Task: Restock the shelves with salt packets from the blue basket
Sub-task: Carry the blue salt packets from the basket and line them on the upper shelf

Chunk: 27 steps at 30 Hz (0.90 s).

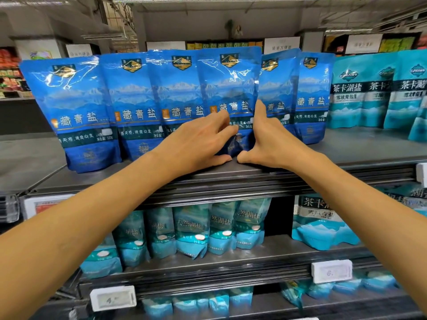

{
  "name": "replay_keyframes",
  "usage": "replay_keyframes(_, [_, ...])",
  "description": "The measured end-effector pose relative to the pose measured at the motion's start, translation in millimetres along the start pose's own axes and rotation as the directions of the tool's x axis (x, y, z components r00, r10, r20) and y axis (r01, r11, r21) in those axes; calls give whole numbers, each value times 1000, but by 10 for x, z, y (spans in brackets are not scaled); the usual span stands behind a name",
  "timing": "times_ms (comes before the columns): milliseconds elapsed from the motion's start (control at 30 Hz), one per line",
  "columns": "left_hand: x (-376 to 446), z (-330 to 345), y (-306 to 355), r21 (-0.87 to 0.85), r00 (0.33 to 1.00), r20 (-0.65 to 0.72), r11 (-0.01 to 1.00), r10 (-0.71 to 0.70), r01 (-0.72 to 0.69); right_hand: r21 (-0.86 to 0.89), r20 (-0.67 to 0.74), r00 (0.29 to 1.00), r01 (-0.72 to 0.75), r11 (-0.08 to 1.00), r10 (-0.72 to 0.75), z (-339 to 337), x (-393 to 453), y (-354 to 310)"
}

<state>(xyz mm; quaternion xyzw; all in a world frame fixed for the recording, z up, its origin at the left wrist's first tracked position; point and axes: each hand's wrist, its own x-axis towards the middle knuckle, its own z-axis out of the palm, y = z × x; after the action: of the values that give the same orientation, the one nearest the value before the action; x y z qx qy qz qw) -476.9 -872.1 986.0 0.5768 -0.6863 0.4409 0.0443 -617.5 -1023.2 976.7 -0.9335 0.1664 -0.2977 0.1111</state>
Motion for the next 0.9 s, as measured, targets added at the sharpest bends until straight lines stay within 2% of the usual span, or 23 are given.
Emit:
replay_keyframes(200, [-10,-39,1,58,995,-46,995,83,-80,2,4,996,85,996,-85,-23,-17,100])
replay_keyframes(333, [21,-19,-39,167,982,-56,971,180,-169,25,17,993,119,993,-120,-22,-9,140])
replay_keyframes(433, [39,-1,-67,145,970,-51,963,237,-227,51,20,991,129,990,-130,-14,5,173])
replay_keyframes(733, [58,-12,-94,95,954,-46,952,296,-291,60,-6,994,105,993,-105,-2,-13,180])
replay_keyframes(900, [-28,-13,-137,59,939,-1,937,345,-344,274,111,994,-18,962,-13,-74,-78,154])
